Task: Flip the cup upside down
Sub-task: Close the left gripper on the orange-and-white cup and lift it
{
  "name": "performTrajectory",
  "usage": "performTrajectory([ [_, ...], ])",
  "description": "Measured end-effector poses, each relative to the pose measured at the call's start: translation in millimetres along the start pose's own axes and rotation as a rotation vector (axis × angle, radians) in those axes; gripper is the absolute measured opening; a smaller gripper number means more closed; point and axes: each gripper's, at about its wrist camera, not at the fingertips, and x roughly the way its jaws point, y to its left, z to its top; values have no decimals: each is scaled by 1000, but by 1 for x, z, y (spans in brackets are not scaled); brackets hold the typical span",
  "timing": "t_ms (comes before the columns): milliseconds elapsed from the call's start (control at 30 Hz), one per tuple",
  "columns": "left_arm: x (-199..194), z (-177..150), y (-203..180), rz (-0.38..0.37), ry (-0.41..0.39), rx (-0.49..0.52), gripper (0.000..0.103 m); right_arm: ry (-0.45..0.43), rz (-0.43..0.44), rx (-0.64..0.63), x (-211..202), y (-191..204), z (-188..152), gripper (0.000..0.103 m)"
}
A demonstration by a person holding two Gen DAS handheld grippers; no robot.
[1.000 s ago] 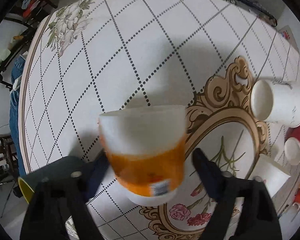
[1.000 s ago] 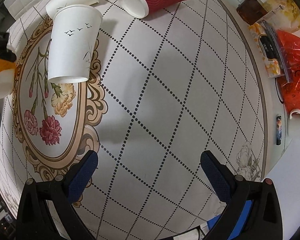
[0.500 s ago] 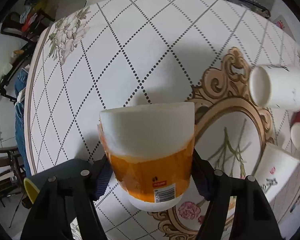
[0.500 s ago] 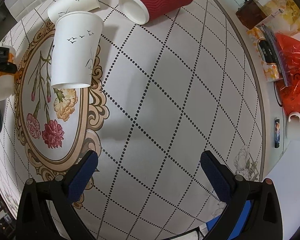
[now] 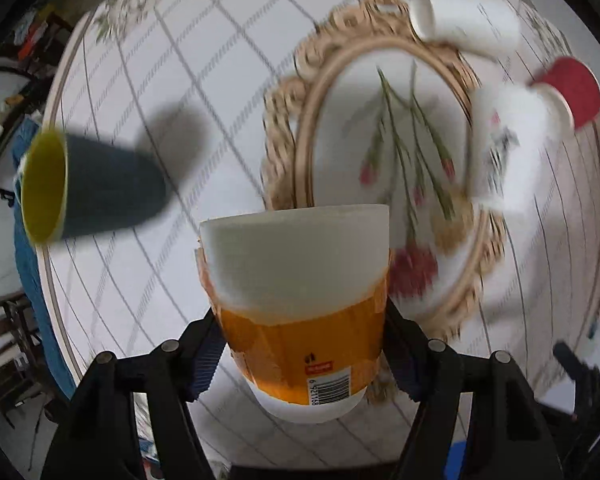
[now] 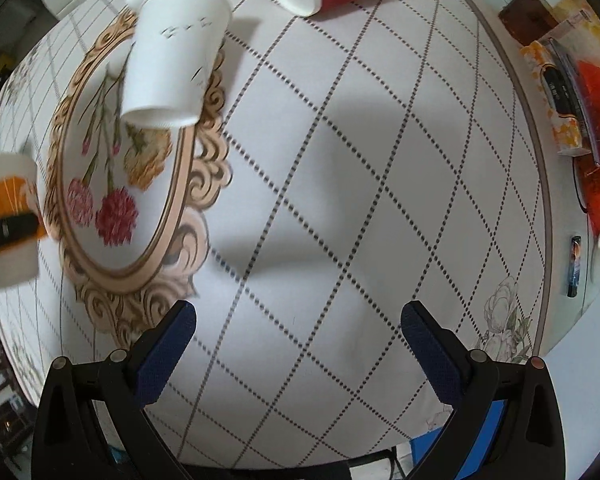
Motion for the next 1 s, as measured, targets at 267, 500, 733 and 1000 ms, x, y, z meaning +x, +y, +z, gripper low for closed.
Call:
performTrajectory([
  [267,9,-78,-9,-80,65,-93,68,16,26,-135,-7,12,-47,103],
  [500,24,-125,-24,-85,87,-146,68,43,45,-217,2,15,-77,103],
  [733,40,-138,-65,-39,74,-83,68,62,34,-244,7,4,-95,103],
  [1000,50,-126,-55,-20,90,-45,69,64,16,-210,11,-41,-91,103],
])
